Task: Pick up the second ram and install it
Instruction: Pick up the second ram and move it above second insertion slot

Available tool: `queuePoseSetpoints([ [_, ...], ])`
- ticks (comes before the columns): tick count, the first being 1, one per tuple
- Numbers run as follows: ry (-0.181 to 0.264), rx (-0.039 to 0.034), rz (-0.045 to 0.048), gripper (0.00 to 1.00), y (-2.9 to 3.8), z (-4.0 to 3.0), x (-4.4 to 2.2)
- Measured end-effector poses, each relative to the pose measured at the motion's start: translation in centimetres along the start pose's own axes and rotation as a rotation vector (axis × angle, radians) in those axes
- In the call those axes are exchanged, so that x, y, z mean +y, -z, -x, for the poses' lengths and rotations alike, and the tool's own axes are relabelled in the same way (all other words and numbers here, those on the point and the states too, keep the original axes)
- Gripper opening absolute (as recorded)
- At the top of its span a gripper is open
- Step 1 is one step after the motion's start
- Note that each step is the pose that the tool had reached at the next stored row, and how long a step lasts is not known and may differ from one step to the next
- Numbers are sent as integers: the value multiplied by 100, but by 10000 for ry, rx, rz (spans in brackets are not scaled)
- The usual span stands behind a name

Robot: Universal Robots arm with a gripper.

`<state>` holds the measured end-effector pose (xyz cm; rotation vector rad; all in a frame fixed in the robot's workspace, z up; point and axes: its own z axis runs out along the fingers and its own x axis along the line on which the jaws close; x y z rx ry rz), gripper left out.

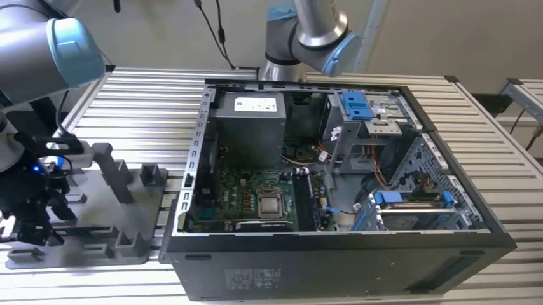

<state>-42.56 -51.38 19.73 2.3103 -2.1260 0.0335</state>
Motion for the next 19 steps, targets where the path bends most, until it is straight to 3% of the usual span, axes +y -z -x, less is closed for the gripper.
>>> queuePoseSetpoints([
  [12, 0, 3, -36, 54, -19, 1, 1],
  [14, 0, 3, -37, 51, -19, 0, 1],
  [16, 0, 3, -37, 39, -19, 0, 1],
  [19, 0, 3, -38, 33, -19, 0, 1],
])
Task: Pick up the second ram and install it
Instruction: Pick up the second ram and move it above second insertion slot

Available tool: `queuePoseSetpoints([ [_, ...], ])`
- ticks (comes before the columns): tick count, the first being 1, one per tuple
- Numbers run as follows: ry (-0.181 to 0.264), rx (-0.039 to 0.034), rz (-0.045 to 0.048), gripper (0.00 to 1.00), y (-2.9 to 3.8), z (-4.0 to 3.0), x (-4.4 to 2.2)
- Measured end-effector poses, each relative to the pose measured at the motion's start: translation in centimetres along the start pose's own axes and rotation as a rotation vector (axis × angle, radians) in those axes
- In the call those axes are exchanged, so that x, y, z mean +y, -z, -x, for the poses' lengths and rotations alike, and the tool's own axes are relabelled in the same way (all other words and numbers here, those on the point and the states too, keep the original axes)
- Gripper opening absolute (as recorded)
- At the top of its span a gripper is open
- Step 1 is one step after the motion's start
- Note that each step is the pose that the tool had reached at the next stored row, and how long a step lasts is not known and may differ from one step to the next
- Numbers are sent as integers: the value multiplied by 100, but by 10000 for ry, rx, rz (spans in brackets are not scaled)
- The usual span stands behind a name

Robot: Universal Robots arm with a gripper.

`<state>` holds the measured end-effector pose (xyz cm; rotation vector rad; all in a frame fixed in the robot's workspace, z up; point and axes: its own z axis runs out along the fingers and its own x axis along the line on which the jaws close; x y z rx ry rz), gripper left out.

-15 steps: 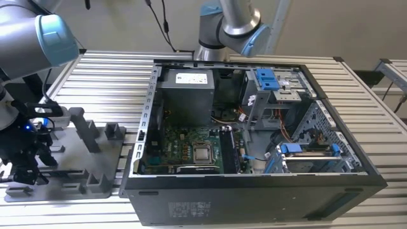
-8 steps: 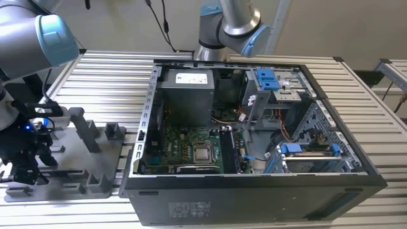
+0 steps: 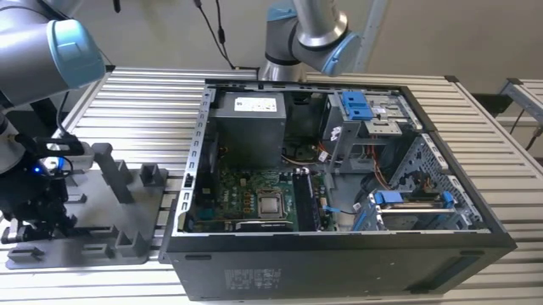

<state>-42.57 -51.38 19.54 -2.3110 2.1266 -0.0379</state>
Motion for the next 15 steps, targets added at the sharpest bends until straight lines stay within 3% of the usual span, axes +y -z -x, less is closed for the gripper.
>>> queuePoseSetpoints([
  [1, 0, 0, -1, 26, 0, 0, 0],
  [8, 0, 0, -2, 24, 0, 0, 0],
  [9, 0, 0, -3, 17, 0, 0, 0],
  [15, 0, 1, -4, 15, 0, 0, 0],
])
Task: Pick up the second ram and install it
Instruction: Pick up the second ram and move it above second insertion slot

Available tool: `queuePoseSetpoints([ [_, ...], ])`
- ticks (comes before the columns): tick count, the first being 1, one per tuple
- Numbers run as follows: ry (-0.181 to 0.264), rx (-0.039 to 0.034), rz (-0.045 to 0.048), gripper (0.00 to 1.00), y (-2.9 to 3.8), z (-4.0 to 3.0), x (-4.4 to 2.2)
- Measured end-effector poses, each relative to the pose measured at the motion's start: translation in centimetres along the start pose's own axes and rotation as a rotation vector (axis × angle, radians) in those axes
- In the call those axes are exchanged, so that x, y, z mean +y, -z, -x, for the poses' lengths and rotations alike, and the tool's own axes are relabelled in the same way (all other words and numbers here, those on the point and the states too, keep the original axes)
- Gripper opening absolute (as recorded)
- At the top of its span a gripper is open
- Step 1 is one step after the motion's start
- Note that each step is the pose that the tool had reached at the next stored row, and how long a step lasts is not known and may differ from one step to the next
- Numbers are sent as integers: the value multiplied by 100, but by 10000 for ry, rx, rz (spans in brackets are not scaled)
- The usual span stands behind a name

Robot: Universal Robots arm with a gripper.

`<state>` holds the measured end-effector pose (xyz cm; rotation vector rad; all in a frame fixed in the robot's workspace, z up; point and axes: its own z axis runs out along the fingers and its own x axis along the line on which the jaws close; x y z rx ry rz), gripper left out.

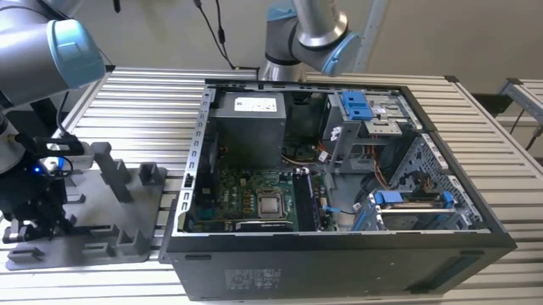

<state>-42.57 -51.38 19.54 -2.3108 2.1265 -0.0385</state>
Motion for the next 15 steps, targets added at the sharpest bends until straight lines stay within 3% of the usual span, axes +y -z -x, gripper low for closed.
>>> queuePoseSetpoints([
  [15, 0, 0, -5, 14, 0, 0, 0],
])
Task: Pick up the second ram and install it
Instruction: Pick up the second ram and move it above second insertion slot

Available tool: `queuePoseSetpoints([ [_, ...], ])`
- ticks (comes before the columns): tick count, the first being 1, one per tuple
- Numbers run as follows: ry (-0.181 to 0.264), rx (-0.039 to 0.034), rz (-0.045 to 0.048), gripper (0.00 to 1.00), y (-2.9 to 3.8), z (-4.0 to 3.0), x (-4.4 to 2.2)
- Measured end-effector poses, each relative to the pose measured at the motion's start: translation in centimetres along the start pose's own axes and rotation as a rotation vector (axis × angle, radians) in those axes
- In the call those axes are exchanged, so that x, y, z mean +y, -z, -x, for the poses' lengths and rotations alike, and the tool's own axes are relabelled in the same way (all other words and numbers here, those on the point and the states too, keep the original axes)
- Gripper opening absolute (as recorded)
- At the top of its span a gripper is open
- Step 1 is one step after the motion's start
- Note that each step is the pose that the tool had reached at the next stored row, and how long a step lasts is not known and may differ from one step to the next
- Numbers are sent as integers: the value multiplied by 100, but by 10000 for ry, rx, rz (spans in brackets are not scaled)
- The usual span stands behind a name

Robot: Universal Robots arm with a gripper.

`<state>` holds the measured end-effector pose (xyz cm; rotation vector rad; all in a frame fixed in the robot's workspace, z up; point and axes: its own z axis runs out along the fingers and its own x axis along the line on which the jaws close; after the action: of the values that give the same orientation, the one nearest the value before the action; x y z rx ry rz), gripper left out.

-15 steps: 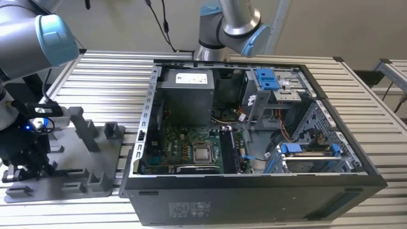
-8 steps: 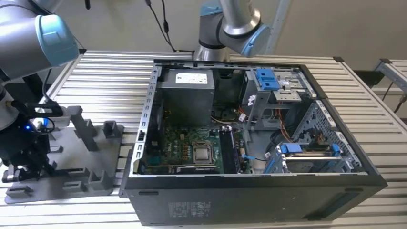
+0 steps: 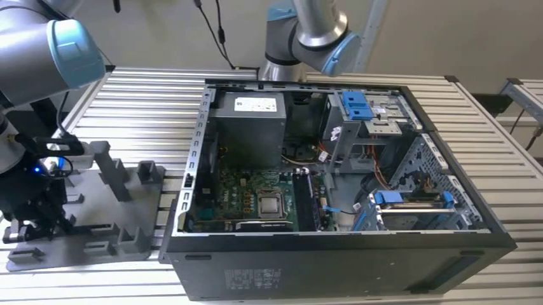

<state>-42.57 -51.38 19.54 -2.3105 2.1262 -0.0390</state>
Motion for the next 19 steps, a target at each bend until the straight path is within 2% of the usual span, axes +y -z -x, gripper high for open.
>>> queuePoseSetpoints([
  [6, 0, 0, -1, 14, 10, 0, 0],
  [19, 0, -1, -2, 14, 157, -3, -3],
])
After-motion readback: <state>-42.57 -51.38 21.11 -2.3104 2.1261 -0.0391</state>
